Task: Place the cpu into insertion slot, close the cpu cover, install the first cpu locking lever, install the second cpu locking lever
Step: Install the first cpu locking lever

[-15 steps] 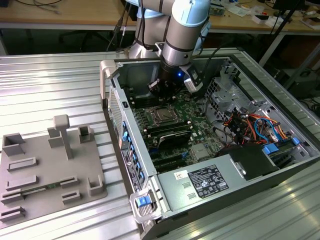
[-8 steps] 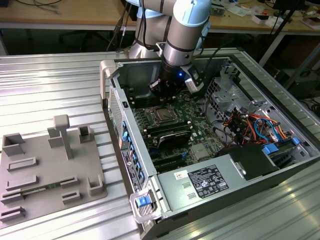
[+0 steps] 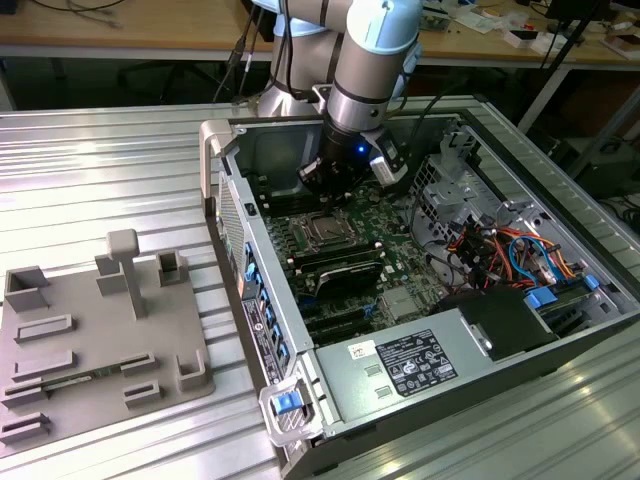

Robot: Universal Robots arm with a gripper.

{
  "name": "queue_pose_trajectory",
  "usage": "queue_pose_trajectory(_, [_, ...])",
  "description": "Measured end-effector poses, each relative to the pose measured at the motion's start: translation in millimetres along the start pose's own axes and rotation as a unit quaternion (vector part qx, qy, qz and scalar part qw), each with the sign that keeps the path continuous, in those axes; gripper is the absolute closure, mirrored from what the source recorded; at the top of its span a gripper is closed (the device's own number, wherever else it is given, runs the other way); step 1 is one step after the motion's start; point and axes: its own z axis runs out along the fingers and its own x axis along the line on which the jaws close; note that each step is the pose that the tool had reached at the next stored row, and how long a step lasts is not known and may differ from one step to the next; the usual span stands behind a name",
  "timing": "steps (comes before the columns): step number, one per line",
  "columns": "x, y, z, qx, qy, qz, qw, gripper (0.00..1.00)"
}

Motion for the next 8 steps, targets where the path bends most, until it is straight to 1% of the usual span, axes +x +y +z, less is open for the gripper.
queue_pose_trajectory(4, [0.1, -0.1, 1.0, 0.0017, 0.0005, 0.0, 1.0, 0.89])
queue_pose_trajectory(8, [0.0, -0.2, 3.4, 0.0031, 0.001, 0.0, 0.99999, 0.89])
